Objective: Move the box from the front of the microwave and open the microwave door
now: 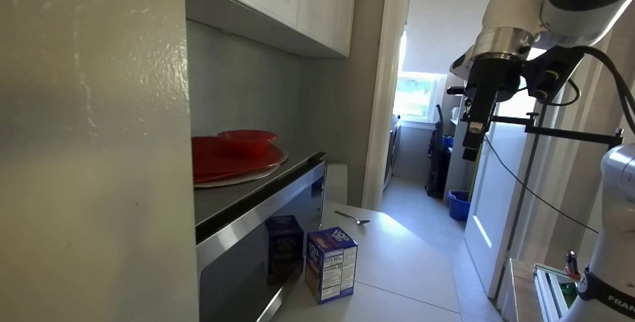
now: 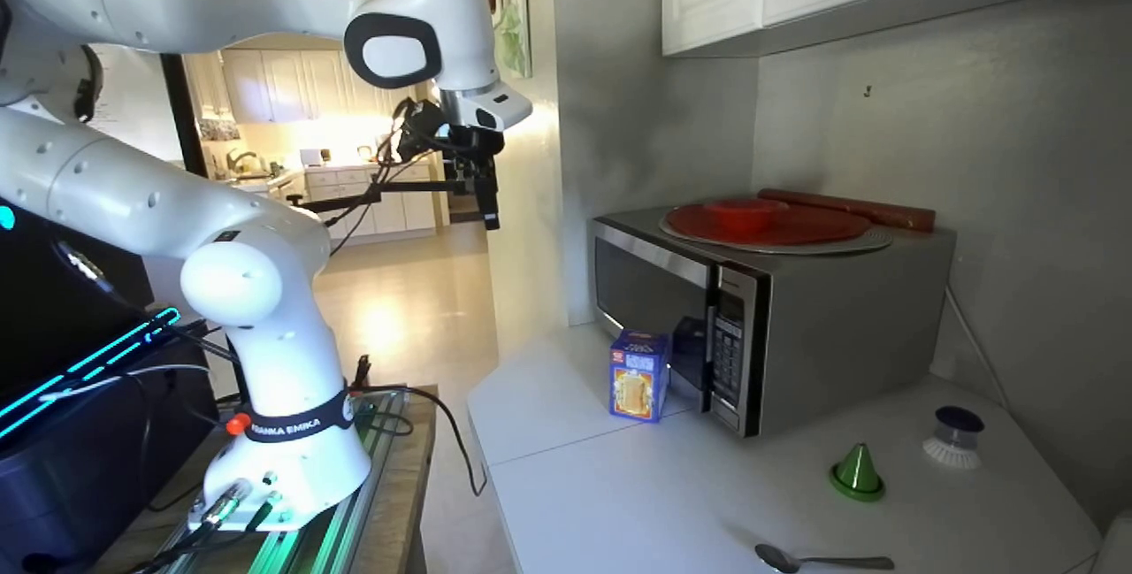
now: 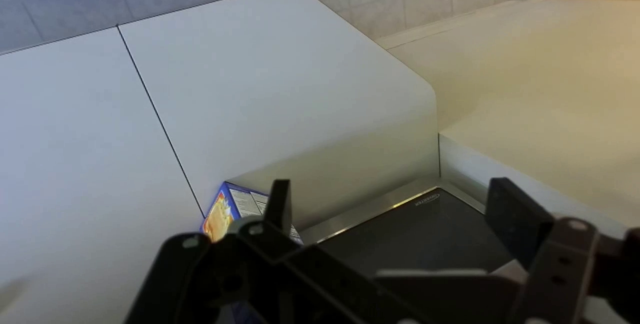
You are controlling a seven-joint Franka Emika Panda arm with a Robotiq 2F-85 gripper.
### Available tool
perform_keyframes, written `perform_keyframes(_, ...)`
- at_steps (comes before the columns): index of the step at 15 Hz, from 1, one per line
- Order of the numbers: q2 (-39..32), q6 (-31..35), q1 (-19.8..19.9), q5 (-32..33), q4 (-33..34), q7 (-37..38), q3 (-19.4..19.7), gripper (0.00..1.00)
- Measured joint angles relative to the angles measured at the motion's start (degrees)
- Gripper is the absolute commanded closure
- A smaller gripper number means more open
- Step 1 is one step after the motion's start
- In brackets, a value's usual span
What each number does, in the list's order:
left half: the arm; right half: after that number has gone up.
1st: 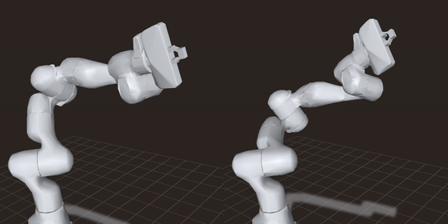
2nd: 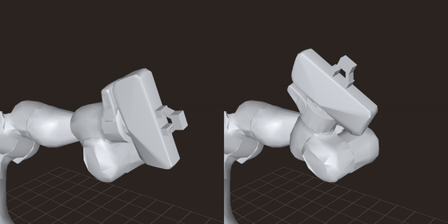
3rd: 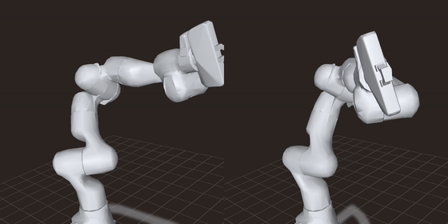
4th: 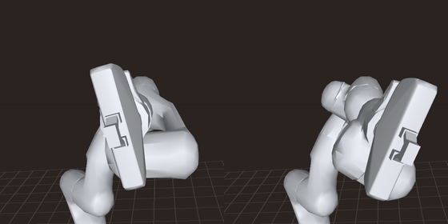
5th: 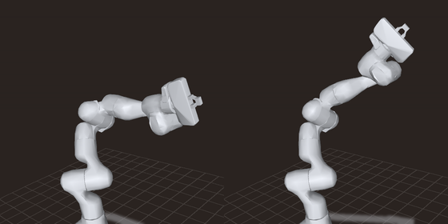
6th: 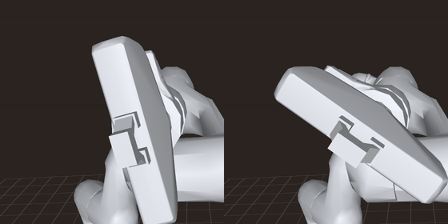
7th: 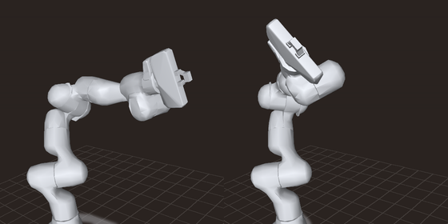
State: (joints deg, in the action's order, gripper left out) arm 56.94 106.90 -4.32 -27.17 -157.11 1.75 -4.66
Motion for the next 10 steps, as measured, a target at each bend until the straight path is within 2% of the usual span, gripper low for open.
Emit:
perform_keyframes(6, -0.7, 1.3, 0.0, -0.1, 0.0, 0.4, -0.2, 0.00)
perform_keyframes(10, -6.6, 10.2, -1.4, -3.0, 0.3, 3.9, -3.4, 0.00)
